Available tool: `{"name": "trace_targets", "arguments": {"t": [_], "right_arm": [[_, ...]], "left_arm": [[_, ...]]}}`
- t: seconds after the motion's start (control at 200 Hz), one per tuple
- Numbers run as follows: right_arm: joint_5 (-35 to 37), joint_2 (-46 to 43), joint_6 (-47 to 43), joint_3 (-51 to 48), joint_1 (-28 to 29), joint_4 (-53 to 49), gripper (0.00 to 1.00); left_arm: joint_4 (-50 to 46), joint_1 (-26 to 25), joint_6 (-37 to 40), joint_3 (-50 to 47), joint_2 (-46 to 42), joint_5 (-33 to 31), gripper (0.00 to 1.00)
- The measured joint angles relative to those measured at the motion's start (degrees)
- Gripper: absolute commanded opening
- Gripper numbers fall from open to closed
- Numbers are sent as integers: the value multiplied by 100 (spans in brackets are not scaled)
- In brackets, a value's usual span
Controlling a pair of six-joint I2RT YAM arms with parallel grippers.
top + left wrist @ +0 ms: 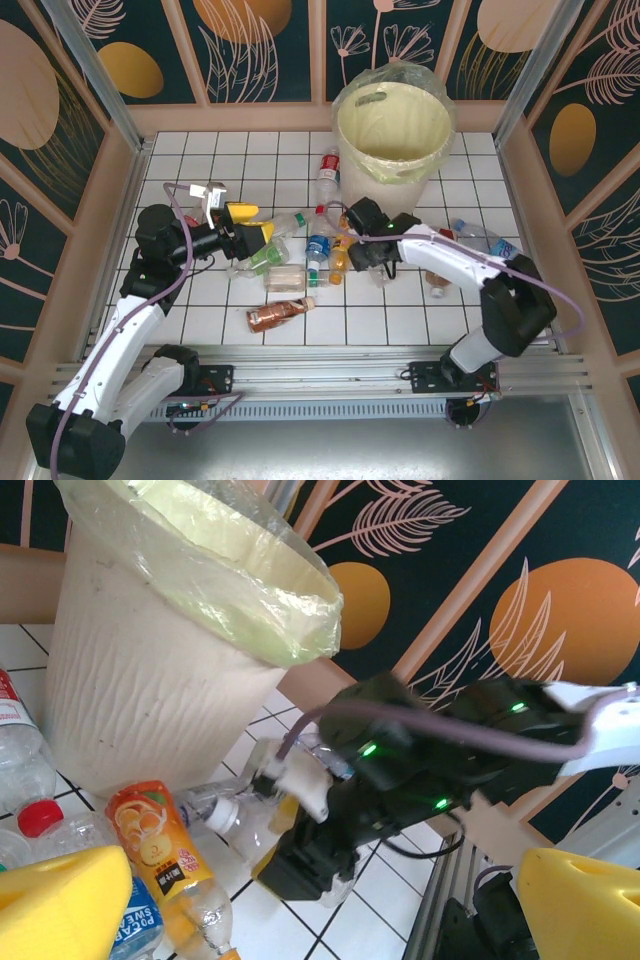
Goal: Put the plastic bottles in the bin
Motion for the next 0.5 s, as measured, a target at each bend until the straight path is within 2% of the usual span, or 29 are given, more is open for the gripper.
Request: {"name": "trace_targets", "arguments": {"t": [0.23,0.5], "right_arm": [[-1126,-852,-98,699,-44,380,57],[-2022,-909,-197,1532,-380,778,58]], "left_arm": [[223,0,-70,-9,-83,72,99],[619,0,-245,-37,-227,280,99]]}}
